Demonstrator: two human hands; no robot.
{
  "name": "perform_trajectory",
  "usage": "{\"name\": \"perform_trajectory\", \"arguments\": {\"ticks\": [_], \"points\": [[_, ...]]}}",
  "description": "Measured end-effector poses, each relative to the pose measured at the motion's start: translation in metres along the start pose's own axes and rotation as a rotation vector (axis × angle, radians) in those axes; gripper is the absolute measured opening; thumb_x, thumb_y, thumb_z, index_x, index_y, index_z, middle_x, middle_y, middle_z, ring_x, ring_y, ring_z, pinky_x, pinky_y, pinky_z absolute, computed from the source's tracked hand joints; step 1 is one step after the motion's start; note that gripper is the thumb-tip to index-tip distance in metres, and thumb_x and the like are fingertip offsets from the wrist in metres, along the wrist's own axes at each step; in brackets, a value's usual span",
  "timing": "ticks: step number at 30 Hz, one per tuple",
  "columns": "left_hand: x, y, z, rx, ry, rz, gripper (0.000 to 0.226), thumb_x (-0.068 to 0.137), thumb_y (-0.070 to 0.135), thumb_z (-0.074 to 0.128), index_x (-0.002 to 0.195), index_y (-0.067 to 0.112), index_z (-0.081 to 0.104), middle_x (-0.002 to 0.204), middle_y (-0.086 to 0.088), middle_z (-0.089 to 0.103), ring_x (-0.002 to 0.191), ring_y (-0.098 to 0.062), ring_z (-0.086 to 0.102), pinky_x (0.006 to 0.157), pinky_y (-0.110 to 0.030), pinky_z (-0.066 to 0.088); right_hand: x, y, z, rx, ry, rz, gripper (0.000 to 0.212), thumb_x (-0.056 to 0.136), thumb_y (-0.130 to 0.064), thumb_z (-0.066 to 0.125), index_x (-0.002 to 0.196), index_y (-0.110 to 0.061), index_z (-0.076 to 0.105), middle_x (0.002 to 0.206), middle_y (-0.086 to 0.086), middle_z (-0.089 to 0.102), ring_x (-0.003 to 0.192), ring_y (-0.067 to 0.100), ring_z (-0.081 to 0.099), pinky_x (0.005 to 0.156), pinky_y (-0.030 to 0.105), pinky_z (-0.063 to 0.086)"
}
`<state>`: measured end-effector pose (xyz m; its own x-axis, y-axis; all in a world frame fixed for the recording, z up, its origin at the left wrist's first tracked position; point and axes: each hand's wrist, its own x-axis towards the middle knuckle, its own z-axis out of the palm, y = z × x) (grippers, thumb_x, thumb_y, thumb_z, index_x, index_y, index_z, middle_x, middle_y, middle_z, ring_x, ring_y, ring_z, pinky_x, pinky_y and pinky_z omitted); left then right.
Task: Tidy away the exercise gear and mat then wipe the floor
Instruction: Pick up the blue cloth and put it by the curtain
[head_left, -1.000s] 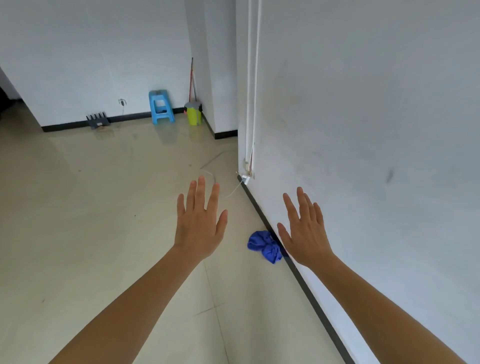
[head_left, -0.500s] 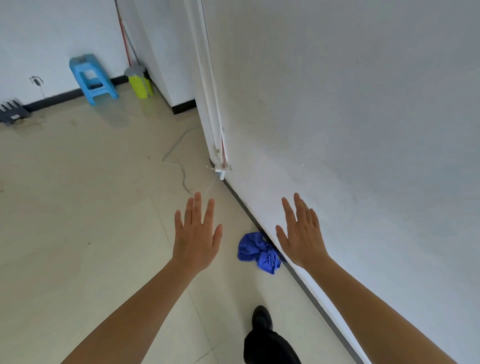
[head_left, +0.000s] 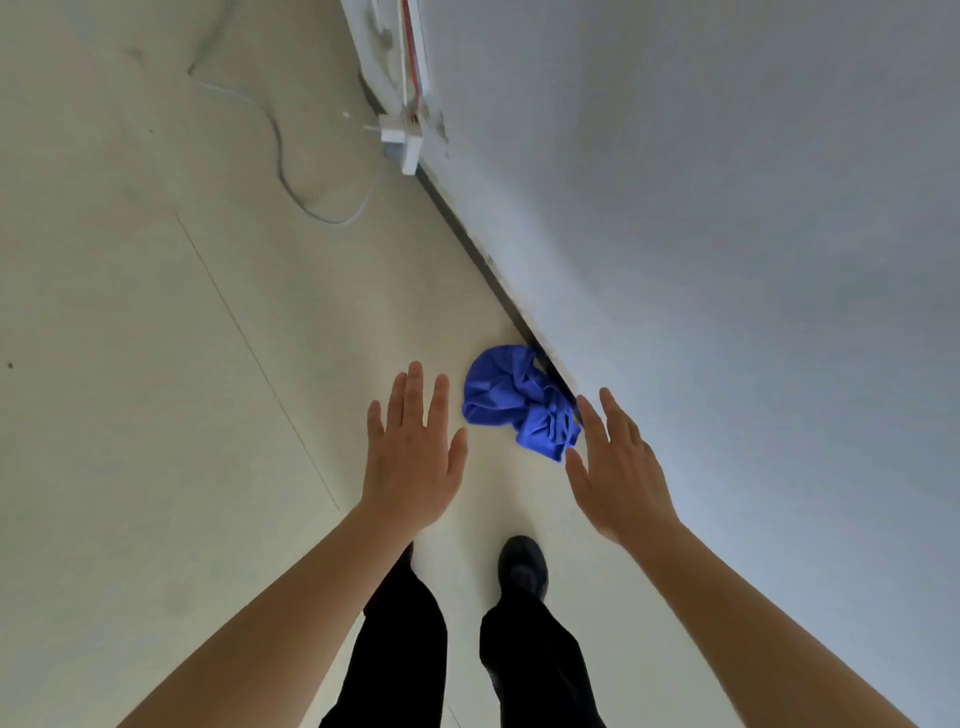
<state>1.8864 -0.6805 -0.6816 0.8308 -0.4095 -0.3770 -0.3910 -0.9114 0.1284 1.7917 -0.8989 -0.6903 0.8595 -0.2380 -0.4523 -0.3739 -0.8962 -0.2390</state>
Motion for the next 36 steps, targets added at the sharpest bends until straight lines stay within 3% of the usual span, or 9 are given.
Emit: {"name": "perform_trajectory", "arguments": {"ticks": [7, 13, 16, 18, 20, 24, 28, 33, 36], "points": [[0.115, -0.034, 0.221, 0.033, -0.169, 0.102, 0.068, 0.100, 0.038, 0.036, 0.155, 0.009, 0.009, 0.163, -0.017, 0.005, 0.149, -0.033, 0.013, 0.114, -0.051, 0.029, 0.104, 0.049, 0.208, -0.048, -0.200, 0.088, 0.066, 0.104, -0.036, 0.040, 0.159, -0.016, 0.009, 0.167, 0.010, 0.001, 0.147, 0.028, 0.025, 0.107, 0.040, 0.039], [0.209, -0.033, 0.362, 0.155, -0.226, 0.343, 0.071, 0.097, 0.021, 0.042, 0.155, 0.011, 0.003, 0.164, -0.011, -0.010, 0.151, -0.028, 0.001, 0.112, -0.048, 0.031, 0.195, 0.077, 0.337, 0.054, -0.147, 0.136, 0.071, 0.102, -0.027, 0.047, 0.160, -0.018, 0.006, 0.166, 0.014, 0.002, 0.145, 0.036, 0.027, 0.105, 0.047, 0.041], [0.224, -0.034, 0.407, 0.081, -0.308, 0.336, 0.077, 0.098, 0.024, 0.044, 0.155, 0.013, -0.008, 0.164, -0.008, 0.006, 0.151, -0.025, 0.006, 0.112, -0.047, 0.029, 0.212, 0.081, 0.383, 0.167, -0.099, 0.235, 0.083, 0.099, -0.033, 0.055, 0.160, -0.018, -0.001, 0.160, 0.010, 0.026, 0.141, 0.035, 0.032, 0.103, 0.046, 0.040], [0.216, -0.038, 0.425, 0.049, -0.312, 0.307, 0.080, 0.098, 0.031, 0.047, 0.155, 0.015, -0.006, 0.152, -0.011, 0.036, 0.142, -0.028, 0.030, 0.101, -0.046, 0.038, 0.206, 0.079, 0.405, 0.096, -0.062, 0.239, 0.083, 0.097, -0.035, 0.059, 0.159, -0.018, 0.008, 0.141, 0.011, 0.050, 0.128, 0.035, 0.044, 0.095, 0.045, 0.045], [0.196, -0.051, 0.432, 0.073, -0.316, 0.271, 0.075, 0.099, 0.033, 0.048, 0.156, 0.018, 0.003, 0.125, -0.010, 0.058, 0.115, -0.031, 0.051, 0.081, -0.041, 0.041, 0.192, 0.074, 0.414, 0.096, -0.106, 0.237, 0.067, 0.094, -0.035, 0.061, 0.152, -0.021, 0.030, 0.125, 0.009, 0.060, 0.115, 0.033, 0.053, 0.087, 0.044, 0.048], [0.140, -0.090, 0.425, 0.142, -0.528, 0.124, 0.040, 0.098, 0.021, 0.046, 0.137, 0.023, 0.036, 0.090, -0.006, 0.062, 0.078, -0.030, 0.057, 0.068, -0.035, 0.035, 0.152, 0.062, 0.405, -0.111, -0.401, 0.017, 0.044, 0.094, -0.037, 0.060, 0.133, -0.022, 0.052, 0.114, 0.004, 0.062, 0.103, 0.027, 0.056, 0.089, 0.037, 0.044], [0.104, -0.117, 0.400, 0.084, -0.293, 0.034, 0.022, 0.094, 0.015, 0.050, 0.115, 0.011, 0.053, 0.087, -0.014, 0.062, 0.080, -0.037, 0.058, 0.063, -0.038, 0.036, 0.134, 0.049, 0.384, -0.099, -0.275, -0.016, 0.030, 0.094, -0.038, 0.056, 0.117, -0.020, 0.059, 0.104, 0.003, 0.059, 0.095, 0.026, 0.056, 0.089, 0.038, 0.046], [0.105, -0.138, 0.387, -0.048, -0.059, -0.071, 0.014, 0.079, 0.008, 0.059, 0.093, 0.006, 0.059, 0.099, -0.017, 0.055, 0.089, -0.037, 0.050, 0.067, -0.041, 0.036, 0.136, 0.045, 0.387, -0.211, -0.310, 0.048, 0.052, 0.088, -0.058, 0.051, 0.119, -0.017, 0.060, 0.130, 0.011, 0.049, 0.124, 0.032, 0.044, 0.110, 0.044, 0.031], [0.109, -0.137, 0.394, -0.252, -0.036, 0.000, 0.014, 0.077, 0.000, 0.054, 0.089, 0.005, 0.056, 0.086, -0.013, 0.060, 0.078, -0.037, 0.053, 0.068, -0.041, 0.037, 0.150, 0.035, 0.398, -0.035, -0.169, -0.019, 0.062, 0.094, -0.047, 0.056, 0.143, -0.010, 0.045, 0.155, 0.018, 0.034, 0.143, 0.037, 0.032, 0.116, 0.049, 0.029]]}}
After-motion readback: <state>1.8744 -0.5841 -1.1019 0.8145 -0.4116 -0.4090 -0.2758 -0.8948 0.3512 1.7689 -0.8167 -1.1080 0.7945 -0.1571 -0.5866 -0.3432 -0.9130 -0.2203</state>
